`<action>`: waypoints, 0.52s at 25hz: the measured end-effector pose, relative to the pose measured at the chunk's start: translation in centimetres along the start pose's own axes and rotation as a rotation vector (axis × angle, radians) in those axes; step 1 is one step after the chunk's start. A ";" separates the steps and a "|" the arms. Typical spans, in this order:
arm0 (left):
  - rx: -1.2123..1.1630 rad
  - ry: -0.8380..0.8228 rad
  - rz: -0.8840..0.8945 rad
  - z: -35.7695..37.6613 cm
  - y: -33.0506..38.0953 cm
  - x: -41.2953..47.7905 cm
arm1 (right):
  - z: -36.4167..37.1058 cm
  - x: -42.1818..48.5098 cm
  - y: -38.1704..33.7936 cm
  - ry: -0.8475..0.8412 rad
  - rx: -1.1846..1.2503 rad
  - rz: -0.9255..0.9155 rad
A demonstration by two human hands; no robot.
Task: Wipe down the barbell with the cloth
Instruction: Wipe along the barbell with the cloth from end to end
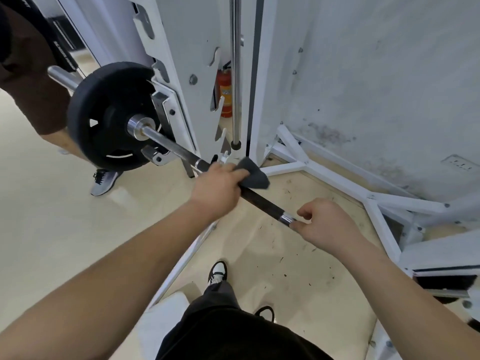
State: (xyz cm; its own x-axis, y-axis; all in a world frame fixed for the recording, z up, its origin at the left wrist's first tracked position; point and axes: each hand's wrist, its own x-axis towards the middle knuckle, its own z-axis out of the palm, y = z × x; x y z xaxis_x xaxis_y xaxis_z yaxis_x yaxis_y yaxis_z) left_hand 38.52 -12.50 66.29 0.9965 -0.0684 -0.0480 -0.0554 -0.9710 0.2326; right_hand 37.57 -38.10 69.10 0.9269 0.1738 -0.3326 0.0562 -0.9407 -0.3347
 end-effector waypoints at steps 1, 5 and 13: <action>0.012 0.041 -0.117 0.3 0.4 0.0 | 0.2 -0.2 0.2 0.004 -0.009 -0.002; -0.088 0.107 -0.006 3.6 6.8 -3.8 | 1.0 -0.3 0.3 0.014 -0.090 -0.024; -0.120 0.188 -0.157 4.2 7.3 -2.4 | 2.0 -0.3 0.1 0.074 -0.151 -0.009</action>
State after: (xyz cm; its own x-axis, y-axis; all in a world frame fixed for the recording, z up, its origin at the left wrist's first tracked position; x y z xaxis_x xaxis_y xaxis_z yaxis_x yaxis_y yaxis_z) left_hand 35.42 -20.41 64.07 0.9871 0.1357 0.0856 0.0977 -0.9316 0.3501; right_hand 36.57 -37.61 67.38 0.9507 0.1654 -0.2623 0.1144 -0.9733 -0.1992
